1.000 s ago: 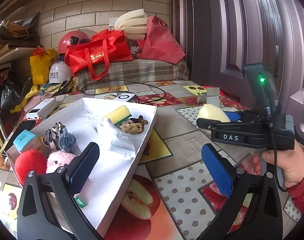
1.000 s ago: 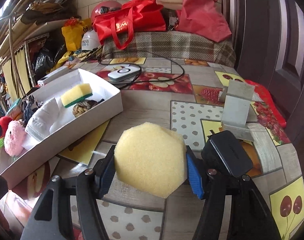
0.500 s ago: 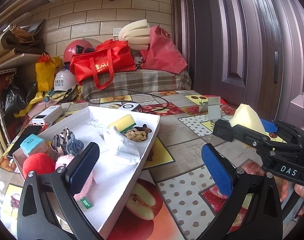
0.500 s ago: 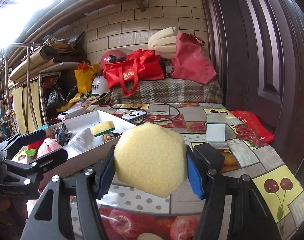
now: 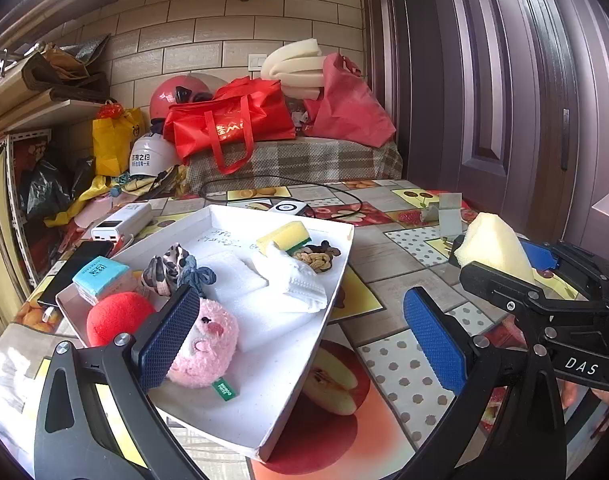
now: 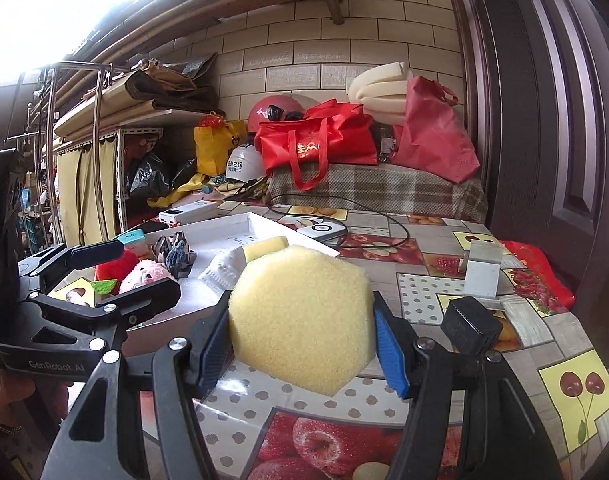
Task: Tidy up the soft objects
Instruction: 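Carry the yellow sponge with the right gripper over the tray, then lower the yellow sponge into the tray and open the right gripper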
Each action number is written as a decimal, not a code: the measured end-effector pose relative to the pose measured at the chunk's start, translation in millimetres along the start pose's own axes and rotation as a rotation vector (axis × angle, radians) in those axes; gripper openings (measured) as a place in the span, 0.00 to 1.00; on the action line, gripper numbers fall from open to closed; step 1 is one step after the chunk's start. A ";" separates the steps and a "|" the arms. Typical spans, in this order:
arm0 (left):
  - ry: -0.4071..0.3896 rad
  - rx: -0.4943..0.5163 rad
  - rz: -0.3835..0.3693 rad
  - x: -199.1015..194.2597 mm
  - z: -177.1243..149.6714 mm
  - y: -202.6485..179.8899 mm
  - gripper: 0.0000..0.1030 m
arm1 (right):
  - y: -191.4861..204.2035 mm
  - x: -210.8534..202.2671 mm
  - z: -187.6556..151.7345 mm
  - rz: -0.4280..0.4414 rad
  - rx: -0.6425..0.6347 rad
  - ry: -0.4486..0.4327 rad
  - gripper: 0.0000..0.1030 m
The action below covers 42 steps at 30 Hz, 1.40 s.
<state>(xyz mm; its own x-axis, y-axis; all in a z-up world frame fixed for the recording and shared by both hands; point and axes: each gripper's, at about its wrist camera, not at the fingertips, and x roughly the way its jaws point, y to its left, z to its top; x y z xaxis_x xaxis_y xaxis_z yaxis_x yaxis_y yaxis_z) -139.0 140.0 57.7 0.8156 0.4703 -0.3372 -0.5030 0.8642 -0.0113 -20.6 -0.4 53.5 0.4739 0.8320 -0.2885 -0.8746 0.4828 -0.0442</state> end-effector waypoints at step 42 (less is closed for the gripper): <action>-0.026 -0.161 0.353 52.7 18.3 147.6 1.00 | 88.6 128.2 41.5 0.106 -0.009 0.080 0.63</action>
<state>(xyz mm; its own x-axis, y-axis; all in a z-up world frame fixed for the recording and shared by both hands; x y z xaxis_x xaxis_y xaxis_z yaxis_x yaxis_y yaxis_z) -165.0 295.6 55.5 0.5901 0.7401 -0.3225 -0.7909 0.6101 -0.0472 -33.1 160.3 52.3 0.3693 0.8536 -0.3675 -0.9204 0.3906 -0.0177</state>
